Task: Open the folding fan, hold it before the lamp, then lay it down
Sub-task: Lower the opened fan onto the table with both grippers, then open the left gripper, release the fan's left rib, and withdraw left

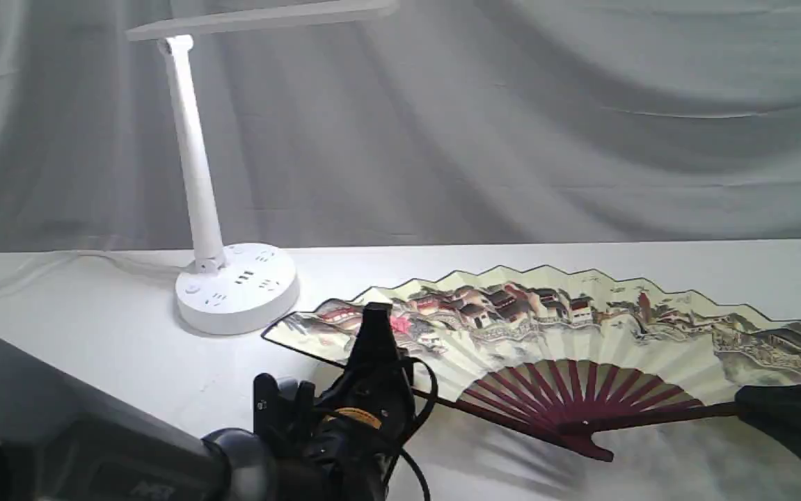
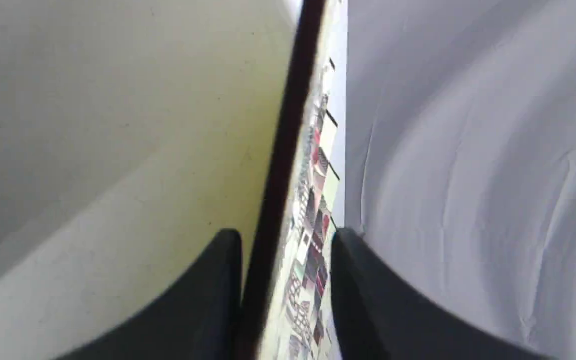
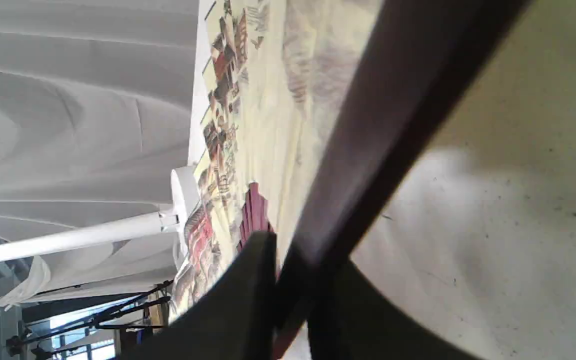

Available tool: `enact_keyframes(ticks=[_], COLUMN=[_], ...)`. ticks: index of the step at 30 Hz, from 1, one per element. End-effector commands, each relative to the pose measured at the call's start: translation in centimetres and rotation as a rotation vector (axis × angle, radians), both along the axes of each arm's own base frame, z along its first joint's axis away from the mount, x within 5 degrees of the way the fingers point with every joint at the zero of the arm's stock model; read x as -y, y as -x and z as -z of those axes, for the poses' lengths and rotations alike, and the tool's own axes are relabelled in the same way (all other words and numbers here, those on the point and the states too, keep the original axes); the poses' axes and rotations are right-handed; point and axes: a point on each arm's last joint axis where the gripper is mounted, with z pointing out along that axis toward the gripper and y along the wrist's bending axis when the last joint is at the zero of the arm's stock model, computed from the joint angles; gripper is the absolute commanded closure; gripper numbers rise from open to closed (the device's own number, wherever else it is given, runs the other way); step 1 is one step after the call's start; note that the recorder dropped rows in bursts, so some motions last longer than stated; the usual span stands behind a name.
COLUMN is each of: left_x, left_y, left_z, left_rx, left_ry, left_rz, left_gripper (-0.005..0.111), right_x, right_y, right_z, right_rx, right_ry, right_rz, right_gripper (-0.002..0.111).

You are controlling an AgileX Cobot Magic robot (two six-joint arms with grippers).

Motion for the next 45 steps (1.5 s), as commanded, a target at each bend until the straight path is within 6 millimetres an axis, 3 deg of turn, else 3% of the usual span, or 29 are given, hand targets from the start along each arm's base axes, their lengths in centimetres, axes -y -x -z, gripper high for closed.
enact_keyframes(ticks=[1,6,9,13,22,30,45], left_x=[0.2,0.2,0.2,0.2,-0.2,-1.9,-5.1], left_y=[-0.4,-0.4,-0.4,-0.4,-0.7,-1.8,-2.2], left_z=[-1.2,-1.2,-1.2,-1.2,-1.2,-3.1,-4.9], left_rx=[0.073,0.077,0.085,0.089,0.057,-0.039,-0.293], left_ry=[0.015,-0.003,-0.035,-0.055,-0.080,-0.252,-0.287], left_rz=[-0.003,0.005,0.017,0.025,0.042,0.184,0.410], left_gripper=[0.070,0.055,0.049,0.045,0.045,0.045,0.045], right_x=[0.6,1.0,1.3,1.6,1.6,1.9,2.5], right_y=[0.3,-0.5,-1.0,-0.9,-0.9,-1.0,0.7], right_z=[0.9,0.3,-0.2,0.1,0.1,-0.9,-4.6], right_rx=[-0.054,-0.015,0.012,-0.013,-0.018,-0.032,-0.222], right_ry=[0.135,0.145,0.152,0.175,0.180,0.188,0.358], right_rz=[-0.015,-0.018,-0.020,-0.008,-0.005,0.032,0.064], right_gripper=[0.108,0.102,0.088,0.071,0.048,0.047,0.047])
